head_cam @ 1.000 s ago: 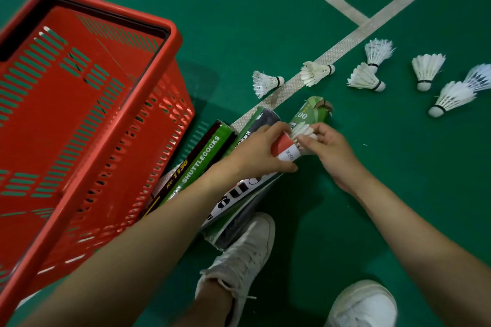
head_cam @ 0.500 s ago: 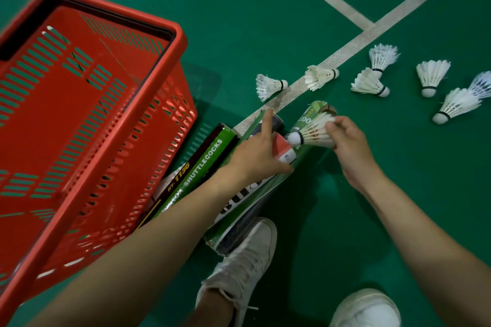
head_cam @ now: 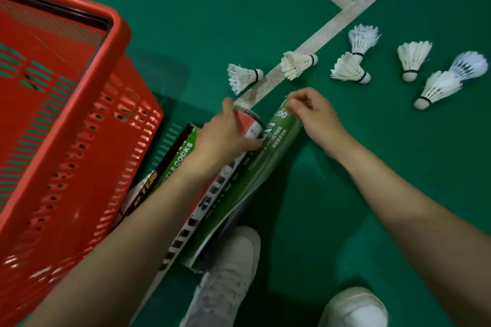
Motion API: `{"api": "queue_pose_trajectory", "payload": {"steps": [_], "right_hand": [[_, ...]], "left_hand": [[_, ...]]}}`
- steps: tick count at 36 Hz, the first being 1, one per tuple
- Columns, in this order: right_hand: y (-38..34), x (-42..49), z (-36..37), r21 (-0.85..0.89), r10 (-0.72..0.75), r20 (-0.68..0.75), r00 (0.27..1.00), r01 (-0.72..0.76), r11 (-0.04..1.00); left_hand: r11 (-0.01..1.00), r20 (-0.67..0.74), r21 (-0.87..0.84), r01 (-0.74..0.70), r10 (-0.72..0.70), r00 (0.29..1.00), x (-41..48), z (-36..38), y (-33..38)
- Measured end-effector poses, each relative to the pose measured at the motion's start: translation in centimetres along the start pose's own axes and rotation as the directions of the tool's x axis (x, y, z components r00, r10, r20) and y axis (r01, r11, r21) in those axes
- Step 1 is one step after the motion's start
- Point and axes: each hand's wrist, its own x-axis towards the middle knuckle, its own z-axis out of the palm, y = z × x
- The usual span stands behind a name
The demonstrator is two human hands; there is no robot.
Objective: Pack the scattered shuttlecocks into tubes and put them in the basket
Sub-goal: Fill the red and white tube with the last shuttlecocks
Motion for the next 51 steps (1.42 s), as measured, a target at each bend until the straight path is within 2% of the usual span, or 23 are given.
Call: {"api": "queue_pose_trajectory", "payload": {"steps": [4, 8, 12, 15, 17, 20, 23, 25, 28, 33, 37, 43, 48, 51], "right_hand": [[-1.3, 3.0, 1.4, -0.283, -0.084, 0.061, 0.995, 0.098, 0.954], [-2.8, 5.6, 4.1, -0.489, -0.021, 0.194, 0.981, 0.116, 0.864], [-3.7, 7.6, 6.6, -0.683, -0.017, 0.347, 0.938, 0.266, 0.68], [-3.3, 8.9, 7.3, -0.802, 0.042, 0.305, 0.952, 0.233, 0.55], [-2.8, 9.3, 6.7, -0.815, 0.049, 0.233, 0.971, 0.167, 0.555], [-2.1, 9.3, 5.0, -0.762, -0.052, 0.081, 0.995, 0.096, 0.64], [-2.0, 9.1, 2.9, -0.72, -0.15, -0.053, 0.987, 0.066, 0.691], [-2.0, 8.9, 1.6, -0.655, -0.147, -0.1, 0.984, 0.046, 0.754], [-2.3, 7.5, -0.2, -0.459, -0.131, -0.155, 0.979, 0.046, 0.887], [-2.0, 3.1, -2.2, -0.374, -0.141, -0.232, 0.962, 0.046, 0.926], [-1.4, 0.5, -3.1, -0.318, -0.161, -0.218, 0.962, 0.086, 0.944], [-0.9, -3.3, -3.0, -0.134, -0.123, -0.1, 0.987, 0.11, 0.985], [-0.9, -5.7, -3.2, -0.016, -0.097, 0.006, 0.995, 0.097, 0.995], [-0.6, -6.7, -3.1, 0.113, -0.066, 0.071, 0.995, 0.058, 0.992]], "left_hand": [[0.996, -0.022, -0.036, 0.084, -0.085, 0.996, 1.0, -1.1, -1.3], [0.991, -0.02, -0.031, 0.127, -0.128, 0.992, 1.7, -1.8, -1.4], [0.989, -0.015, -0.025, 0.144, -0.145, 0.989, 2.0, -2.3, -1.1], [0.989, -0.004, -0.031, 0.141, -0.142, 0.99, 2.0, -2.4, -1.0], [0.99, 0.016, -0.024, 0.136, -0.136, 0.991, 1.9, -2.3, -0.9], [0.992, 0.039, 0.003, 0.129, -0.129, 0.991, 1.7, -2.0, -0.5], [0.994, 0.051, 0.025, 0.105, -0.106, 0.993, 1.4, -1.7, 0.0], [0.997, 0.051, 0.015, 0.079, -0.08, 0.996, 1.3, -1.5, 0.4], [0.999, 0.032, 0.023, 0.031, -0.031, 0.999, 0.9, -1.1, 0.9], [0.999, 0.033, 0.01, -0.039, 0.038, 0.999, 0.1, -0.3, 1.5], [0.995, 0.056, -0.042, -0.096, 0.098, 0.994, -0.9, 0.4, 2.1], [0.985, 0.041, -0.047, -0.167, 0.169, 0.985, -1.7, 1.0, 3.6], [0.974, 0.06, -0.064, -0.216, 0.219, 0.974, -2.3, 2.0, 5.2], [0.964, 0.056, -0.037, -0.264, 0.266, 0.962, -2.1, 2.7, 6.3]]}}
